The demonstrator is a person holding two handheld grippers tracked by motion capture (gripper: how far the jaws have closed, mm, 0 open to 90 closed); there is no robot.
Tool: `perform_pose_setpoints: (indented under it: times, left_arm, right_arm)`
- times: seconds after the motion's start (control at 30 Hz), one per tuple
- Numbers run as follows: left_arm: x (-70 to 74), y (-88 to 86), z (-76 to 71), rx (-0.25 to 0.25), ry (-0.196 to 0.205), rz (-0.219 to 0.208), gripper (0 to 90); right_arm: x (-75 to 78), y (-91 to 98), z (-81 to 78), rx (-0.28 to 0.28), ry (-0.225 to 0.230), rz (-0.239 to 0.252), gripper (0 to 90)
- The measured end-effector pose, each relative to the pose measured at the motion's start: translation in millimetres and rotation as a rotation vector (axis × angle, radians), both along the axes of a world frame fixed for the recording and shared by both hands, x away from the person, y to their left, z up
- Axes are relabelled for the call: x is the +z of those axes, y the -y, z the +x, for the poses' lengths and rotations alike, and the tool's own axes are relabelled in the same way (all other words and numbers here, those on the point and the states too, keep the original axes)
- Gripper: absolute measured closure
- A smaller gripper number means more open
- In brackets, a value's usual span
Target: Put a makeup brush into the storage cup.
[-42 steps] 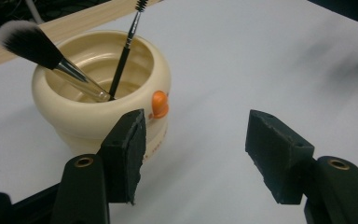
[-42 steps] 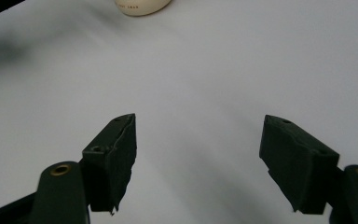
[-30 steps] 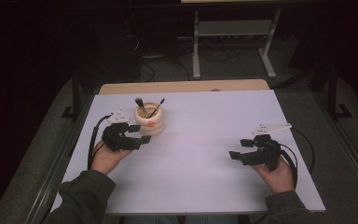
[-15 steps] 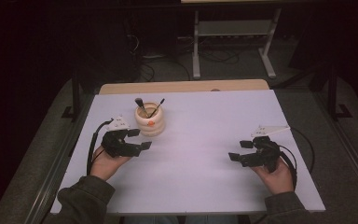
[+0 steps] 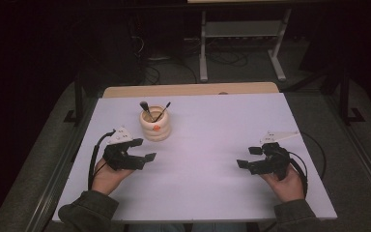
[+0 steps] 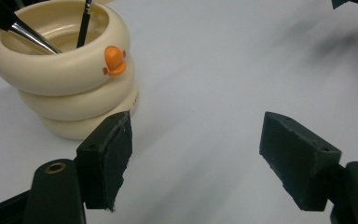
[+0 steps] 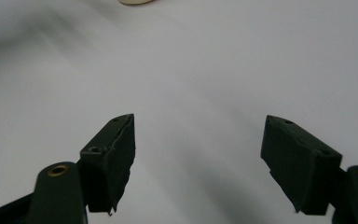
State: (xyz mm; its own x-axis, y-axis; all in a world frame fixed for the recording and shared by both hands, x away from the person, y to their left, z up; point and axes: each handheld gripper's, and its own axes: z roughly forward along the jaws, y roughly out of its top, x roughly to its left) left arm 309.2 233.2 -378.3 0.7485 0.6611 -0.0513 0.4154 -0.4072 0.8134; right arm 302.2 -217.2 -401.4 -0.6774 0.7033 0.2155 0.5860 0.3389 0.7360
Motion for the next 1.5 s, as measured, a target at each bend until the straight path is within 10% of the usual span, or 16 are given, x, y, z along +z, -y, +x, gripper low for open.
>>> perform_pose_setpoints:
  times: [1.5]
  left_arm:
    - [-30.9,-19.4,-37.0,-0.004,-0.006,0.012,14.6]
  right_arm:
    - [-13.1,4.0,-11.7,0.001,-0.009,-0.039,16.1]
